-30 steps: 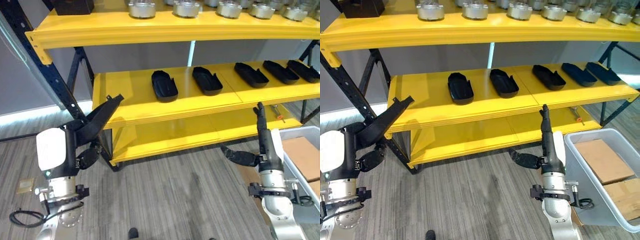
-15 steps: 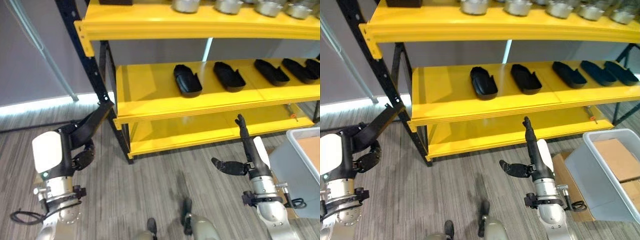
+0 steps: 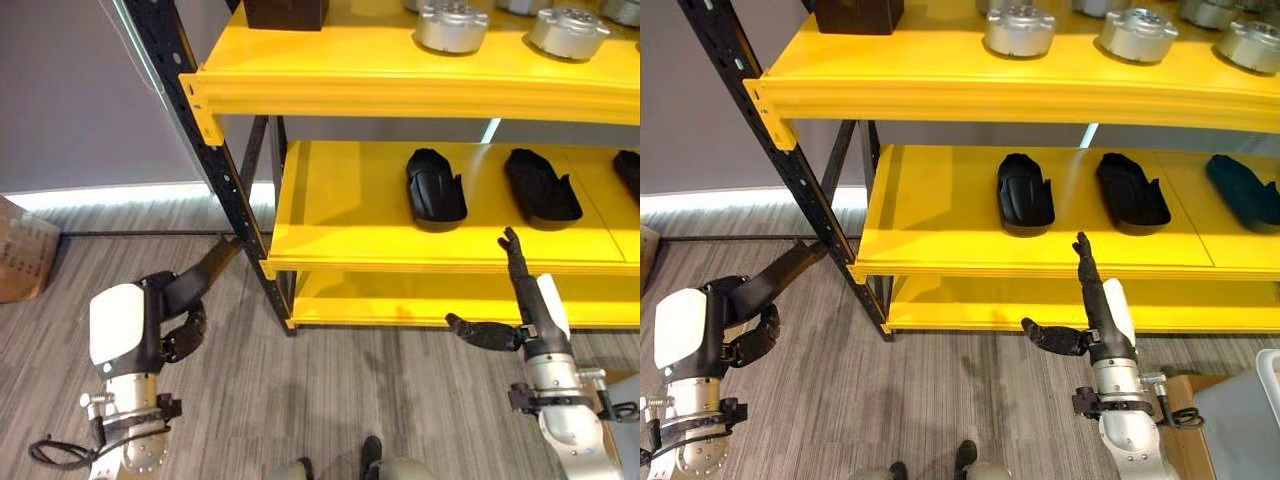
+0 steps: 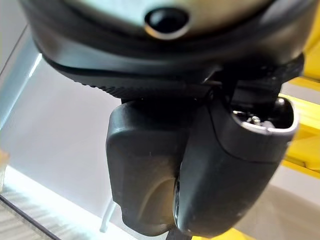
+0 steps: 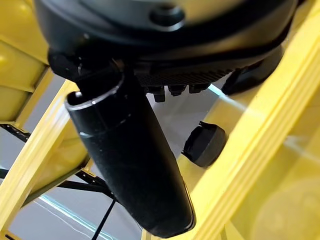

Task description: Move parts from the plastic box to the shelf.

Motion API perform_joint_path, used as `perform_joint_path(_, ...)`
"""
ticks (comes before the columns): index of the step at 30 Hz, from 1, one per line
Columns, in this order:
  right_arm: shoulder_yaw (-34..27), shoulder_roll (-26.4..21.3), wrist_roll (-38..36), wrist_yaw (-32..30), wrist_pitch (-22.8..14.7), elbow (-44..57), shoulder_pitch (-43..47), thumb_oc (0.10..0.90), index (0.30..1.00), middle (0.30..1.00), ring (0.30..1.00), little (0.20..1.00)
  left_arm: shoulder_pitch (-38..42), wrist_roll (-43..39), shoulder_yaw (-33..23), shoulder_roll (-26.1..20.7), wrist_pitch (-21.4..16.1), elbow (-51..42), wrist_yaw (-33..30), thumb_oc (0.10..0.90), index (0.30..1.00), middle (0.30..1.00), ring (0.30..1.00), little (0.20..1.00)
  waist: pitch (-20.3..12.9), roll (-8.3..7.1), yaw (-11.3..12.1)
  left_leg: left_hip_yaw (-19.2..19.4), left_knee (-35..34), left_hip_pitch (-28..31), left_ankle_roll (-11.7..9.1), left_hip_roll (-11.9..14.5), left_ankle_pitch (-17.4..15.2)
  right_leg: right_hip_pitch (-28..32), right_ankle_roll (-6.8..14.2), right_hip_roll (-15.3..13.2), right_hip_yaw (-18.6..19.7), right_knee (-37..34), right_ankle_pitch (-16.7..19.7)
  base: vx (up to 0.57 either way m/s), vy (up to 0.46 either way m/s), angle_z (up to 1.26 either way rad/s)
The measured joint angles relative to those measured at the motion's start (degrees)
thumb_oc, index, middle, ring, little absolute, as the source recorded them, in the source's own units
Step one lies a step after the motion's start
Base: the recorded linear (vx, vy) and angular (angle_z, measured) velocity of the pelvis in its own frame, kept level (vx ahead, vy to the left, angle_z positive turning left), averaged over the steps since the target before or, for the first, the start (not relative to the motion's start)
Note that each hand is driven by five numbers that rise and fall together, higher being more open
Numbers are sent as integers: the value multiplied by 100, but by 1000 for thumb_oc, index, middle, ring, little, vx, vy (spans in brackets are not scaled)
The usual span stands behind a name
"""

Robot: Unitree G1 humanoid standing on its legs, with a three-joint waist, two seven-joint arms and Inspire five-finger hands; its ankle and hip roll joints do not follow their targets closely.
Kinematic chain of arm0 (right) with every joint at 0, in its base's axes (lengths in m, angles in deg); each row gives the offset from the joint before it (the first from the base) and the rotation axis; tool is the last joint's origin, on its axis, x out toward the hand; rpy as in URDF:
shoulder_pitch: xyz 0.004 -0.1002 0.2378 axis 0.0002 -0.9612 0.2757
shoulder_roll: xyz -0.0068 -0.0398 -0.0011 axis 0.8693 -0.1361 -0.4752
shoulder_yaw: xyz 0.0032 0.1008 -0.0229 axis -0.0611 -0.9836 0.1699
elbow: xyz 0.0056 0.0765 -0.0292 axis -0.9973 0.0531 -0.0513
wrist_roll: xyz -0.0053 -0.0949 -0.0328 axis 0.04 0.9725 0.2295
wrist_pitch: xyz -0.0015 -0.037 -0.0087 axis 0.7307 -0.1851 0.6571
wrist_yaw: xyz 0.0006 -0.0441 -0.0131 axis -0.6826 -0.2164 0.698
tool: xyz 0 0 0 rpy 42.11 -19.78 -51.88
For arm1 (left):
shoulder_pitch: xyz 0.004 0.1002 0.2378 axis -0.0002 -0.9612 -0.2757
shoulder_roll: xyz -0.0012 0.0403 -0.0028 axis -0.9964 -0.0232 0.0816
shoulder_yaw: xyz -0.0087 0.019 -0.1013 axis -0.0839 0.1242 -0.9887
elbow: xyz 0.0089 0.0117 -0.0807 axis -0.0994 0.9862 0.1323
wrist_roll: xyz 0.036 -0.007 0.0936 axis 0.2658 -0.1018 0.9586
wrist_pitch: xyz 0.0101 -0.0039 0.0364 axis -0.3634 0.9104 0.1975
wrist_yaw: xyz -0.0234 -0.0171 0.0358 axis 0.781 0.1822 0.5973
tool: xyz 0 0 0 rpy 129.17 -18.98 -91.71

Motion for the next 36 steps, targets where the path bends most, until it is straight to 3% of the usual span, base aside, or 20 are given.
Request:
perform_joint_path(1,-82,60,-1,-25,6,-9,14,900,1000,1000,1000,1000,61,-4,-62,2,-87,19,-1,400,300,300,300,300,5,18,-37,101,-552,-46,21,452,-61,-21,-5,62,-5,-87,-40,140,230,56)
perform_joint_path(3,-125,223,-14,-93,0,-182,109,900,1000,1000,1000,1000,133,-140,-139,104,-187,75,-29,400,300,300,300,300,39,33,-35,150,-2177,160,-145,1662,161,-66,-42,265,15,-24,-43,84,127,15)
perform_joint_path(4,-127,238,-65,-102,4,-336,198,900,1000,1000,1000,1000,183,-207,-124,125,-180,127,-26,400,300,300,300,300,91,26,-32,142,-2458,212,-182,2046,250,-73,-84,270,38,99,-94,124,169,-17)
perform_joint_path(5,-142,233,-110,-109,24,-355,204,900,1000,1000,1000,1000,148,-210,-113,126,-175,126,-22,400,300,300,300,300,98,25,19,113,-2517,275,-241,2129,311,-102,-90,226,132,149,-109,137,253,-41)
perform_joint_path(6,-160,254,-116,-191,-3,-332,231,900,1000,1000,1000,1000,119,-209,-105,128,-172,125,-25,400,300,300,300,300,112,88,18,128,-2563,367,-310,2108,369,-114,103,208,308,150,-121,86,170,-63)
perform_joint_path(7,-171,234,-116,-262,-23,-329,246,900,1000,1000,1000,1000,114,-207,-91,128,-167,124,-21,400,300,300,300,300,125,264,-14,138,-2761,641,-346,2013,477,-118,269,172,401,145,-138,125,227,-55)
perform_joint_path(9,-210,156,-116,-295,-19,-293,159,900,1000,1000,1000,1000,164,-197,-29,123,-141,34,-24,400,300,300,300,300,112,595,-220,449,-2705,865,-286,1735,536,-130,434,144,452,149,-131,123,161,-29)
perform_joint_path(10,-226,129,-115,-304,-18,-287,99,900,1000,1000,1000,1000,172,-193,8,107,-122,-21,-27,400,300,300,300,300,111,755,-277,419,-2825,1049,-193,1581,662,-173,526,109,485,201,-130,102,132,-47)
perform_joint_path(11,-107,246,-116,-289,21,-302,-43,900,1000,1000,1000,1000,228,-201,-21,44,-113,-28,-33,400,300,300,300,300,79,579,-182,625,-2904,1137,-308,1322,776,-336,551,-221,575,322,-162,124,164,-81)
perform_joint_path(12,188,265,-109,-192,33,-301,-221,900,1000,1000,1000,1000,276,-199,-49,-4,-98,-118,-40,400,300,300,300,300,71,311,-150,962,-2935,1215,-253,917,826,-294,761,-681,583,105,99,95,136,-89)
perform_joint_path(15,476,463,-105,-84,44,-301,-260,900,1000,1000,1000,1000,288,-194,-90,-182,-61,-154,-40,400,300,300,300,300,12,97,-148,1202,-2924,1268,-159,700,791,-236,1023,-893,612,-214,526,46,55,-39)
perform_joint_path(23,445,238,-98,-28,62,-301,-229,900,1000,1000,1000,1000,393,-194,-105,-174,79,-156,-50,400,300,300,300,300,64,229,-169,1221,-2936,1339,-137,926,770,-44,1056,-638,593,-488,593,22,4,-3)
perform_joint_path(36,435,255,-84,-79,56,-345,-294,900,1000,1000,1000,1000,463,-208,168,-200,196,-146,23,400,300,300,300,300,73,222,-187,1238,-2939,1233,-151,912,766,-141,1041,-628,602,-508,610,6,0,1)
